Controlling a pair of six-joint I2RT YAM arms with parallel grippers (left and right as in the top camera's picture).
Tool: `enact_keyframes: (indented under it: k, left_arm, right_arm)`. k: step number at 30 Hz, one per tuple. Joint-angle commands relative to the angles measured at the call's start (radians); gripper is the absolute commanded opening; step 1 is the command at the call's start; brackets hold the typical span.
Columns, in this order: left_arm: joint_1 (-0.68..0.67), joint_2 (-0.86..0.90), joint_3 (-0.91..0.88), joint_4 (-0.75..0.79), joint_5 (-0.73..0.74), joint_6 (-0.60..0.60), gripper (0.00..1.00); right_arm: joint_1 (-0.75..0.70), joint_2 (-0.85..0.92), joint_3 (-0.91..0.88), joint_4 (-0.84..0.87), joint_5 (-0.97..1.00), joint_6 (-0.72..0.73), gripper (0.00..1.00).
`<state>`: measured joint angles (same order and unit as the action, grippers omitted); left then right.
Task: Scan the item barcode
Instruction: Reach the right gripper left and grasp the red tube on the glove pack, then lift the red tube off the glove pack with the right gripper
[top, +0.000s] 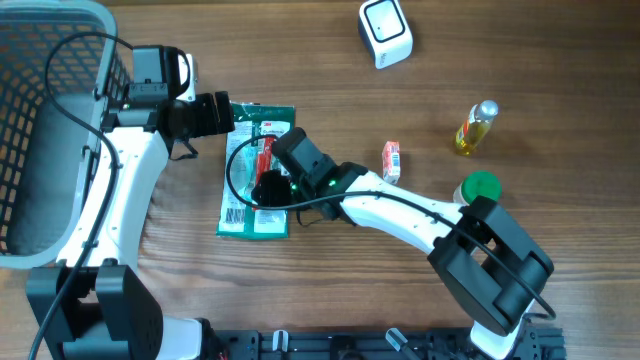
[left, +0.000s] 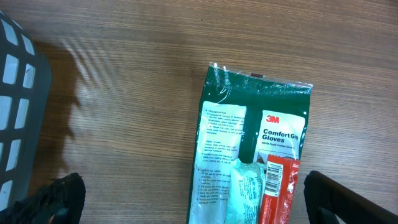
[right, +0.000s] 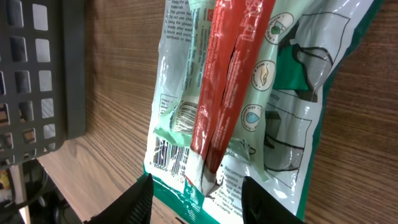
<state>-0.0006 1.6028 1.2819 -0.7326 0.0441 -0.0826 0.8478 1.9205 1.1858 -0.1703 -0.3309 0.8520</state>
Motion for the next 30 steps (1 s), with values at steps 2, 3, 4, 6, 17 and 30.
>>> enact_keyframes:
  k: [2, 3, 4, 6, 17, 30]
  left_arm:
    - [0.003, -0.004, 0.007, 0.003, 0.008, 0.016, 1.0]
    - [0.003, -0.004, 0.007, 0.003, 0.008, 0.016, 1.0]
    - [0.003, -0.004, 0.007, 0.003, 0.008, 0.016, 1.0]
    - [0.003, -0.004, 0.007, 0.003, 0.008, 0.016, 1.0]
    - [0.003, -0.004, 0.007, 0.003, 0.008, 0.016, 1.0]
    - [0.003, -0.004, 0.007, 0.003, 0.008, 0.016, 1.0]
  right_arm:
    - [0.013, 0.022, -0.002, 0.006, 0.023, 0.015, 0.46]
    - [0.013, 0.024, -0.002, 0.006, 0.025, 0.015, 0.46]
    - [0.013, 0.029, -0.002, 0.006, 0.024, 0.016, 0.46]
    - [0.013, 0.044, -0.003, 0.01, 0.024, 0.016, 0.46]
    - [0.013, 0.072, -0.002, 0.053, 0.016, 0.023, 0.35]
    - [0.013, 0.072, -0.002, 0.05, 0.016, 0.023, 0.04]
